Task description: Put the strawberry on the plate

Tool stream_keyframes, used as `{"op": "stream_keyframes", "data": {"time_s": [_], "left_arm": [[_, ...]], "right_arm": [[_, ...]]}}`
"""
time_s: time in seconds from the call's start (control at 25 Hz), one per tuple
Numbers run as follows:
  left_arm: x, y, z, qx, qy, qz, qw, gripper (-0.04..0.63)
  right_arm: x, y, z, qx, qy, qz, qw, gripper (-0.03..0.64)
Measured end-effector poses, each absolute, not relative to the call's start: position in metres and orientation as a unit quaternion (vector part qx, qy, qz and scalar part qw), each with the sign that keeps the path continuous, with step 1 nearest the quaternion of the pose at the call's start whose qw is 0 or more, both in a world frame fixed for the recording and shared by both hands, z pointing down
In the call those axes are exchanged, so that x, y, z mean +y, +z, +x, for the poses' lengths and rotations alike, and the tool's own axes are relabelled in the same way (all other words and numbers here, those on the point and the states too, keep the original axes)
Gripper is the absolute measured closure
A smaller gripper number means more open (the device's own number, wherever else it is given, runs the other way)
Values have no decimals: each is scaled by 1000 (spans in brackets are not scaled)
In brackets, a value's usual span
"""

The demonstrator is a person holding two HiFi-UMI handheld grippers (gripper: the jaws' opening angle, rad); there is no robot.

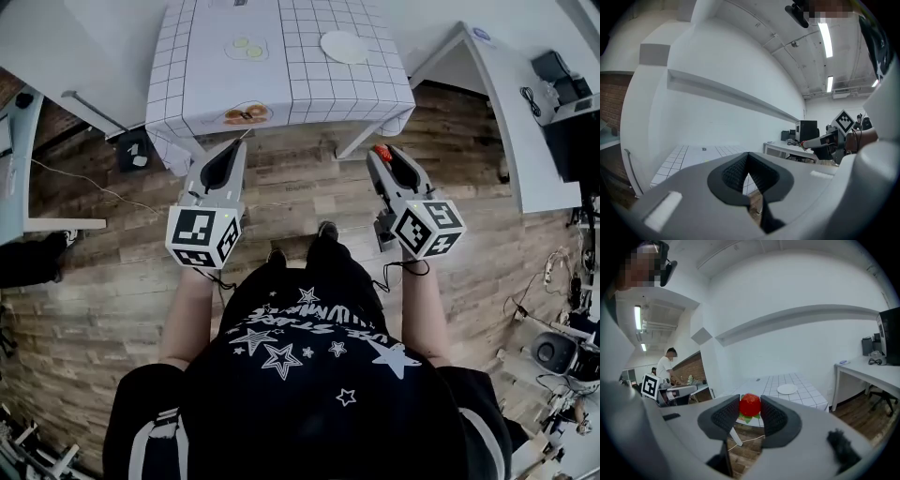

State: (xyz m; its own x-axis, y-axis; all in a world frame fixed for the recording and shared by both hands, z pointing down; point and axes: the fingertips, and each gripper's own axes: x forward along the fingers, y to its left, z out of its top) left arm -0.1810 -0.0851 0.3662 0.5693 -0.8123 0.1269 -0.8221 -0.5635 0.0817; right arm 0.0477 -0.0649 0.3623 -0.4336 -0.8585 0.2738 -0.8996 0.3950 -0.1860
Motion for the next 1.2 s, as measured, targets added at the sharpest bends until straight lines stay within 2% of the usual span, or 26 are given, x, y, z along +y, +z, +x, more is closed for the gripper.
{"op": "stream_keyframes", "data": {"time_s": [0.4, 1.2], "left_arm": [[-116, 369, -180, -495, 47, 865, 68, 586], [-230, 355, -95, -516, 82, 851, 51, 586]], "right_arm": [[-120, 367, 49, -849, 154, 501, 61, 471], [-260, 365, 99, -885, 154, 437, 47, 471]]}}
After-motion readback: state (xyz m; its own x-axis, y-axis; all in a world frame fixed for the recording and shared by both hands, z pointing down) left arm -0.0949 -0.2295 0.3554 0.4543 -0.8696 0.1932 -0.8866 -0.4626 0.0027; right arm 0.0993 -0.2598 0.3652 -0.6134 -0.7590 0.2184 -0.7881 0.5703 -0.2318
